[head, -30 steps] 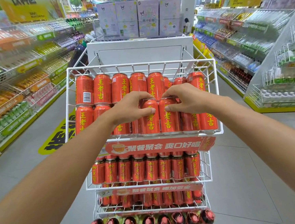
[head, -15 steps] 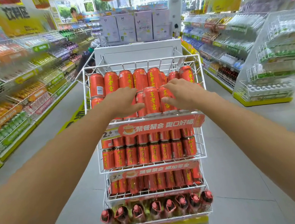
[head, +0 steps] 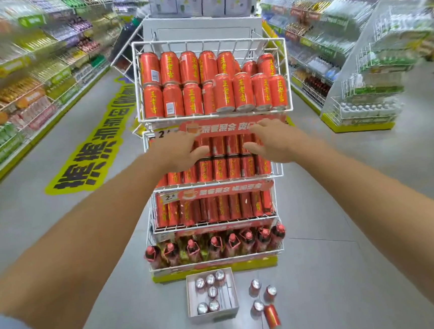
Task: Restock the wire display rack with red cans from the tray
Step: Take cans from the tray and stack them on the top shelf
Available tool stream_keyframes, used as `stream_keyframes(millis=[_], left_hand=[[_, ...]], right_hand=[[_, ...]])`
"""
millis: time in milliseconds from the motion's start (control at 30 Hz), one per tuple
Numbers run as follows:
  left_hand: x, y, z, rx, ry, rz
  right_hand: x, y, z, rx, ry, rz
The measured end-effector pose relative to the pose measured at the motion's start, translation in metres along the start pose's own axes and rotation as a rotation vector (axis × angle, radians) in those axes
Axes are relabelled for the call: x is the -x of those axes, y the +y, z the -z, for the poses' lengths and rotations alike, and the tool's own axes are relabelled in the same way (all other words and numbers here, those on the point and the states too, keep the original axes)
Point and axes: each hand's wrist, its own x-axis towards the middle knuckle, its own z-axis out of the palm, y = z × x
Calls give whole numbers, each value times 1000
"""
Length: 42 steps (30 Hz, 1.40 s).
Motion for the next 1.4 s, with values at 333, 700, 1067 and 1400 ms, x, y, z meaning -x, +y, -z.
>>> stream_keyframes(millis=[333,700,1067,1400], left_hand=[[28,-40,-193,99,-300,216],[106,-50,-552,213,-717,295],[97,-97,-896,300,-649,301],[102,-105,-1041,512,-590,313]], right_hand=[[-30,-57,-212,-175,-313,167],[42,-76,-585,-248,-760,144],[18,-110,-929,-180,-756,124],[15,-103,-1064,-317,-721,106]])
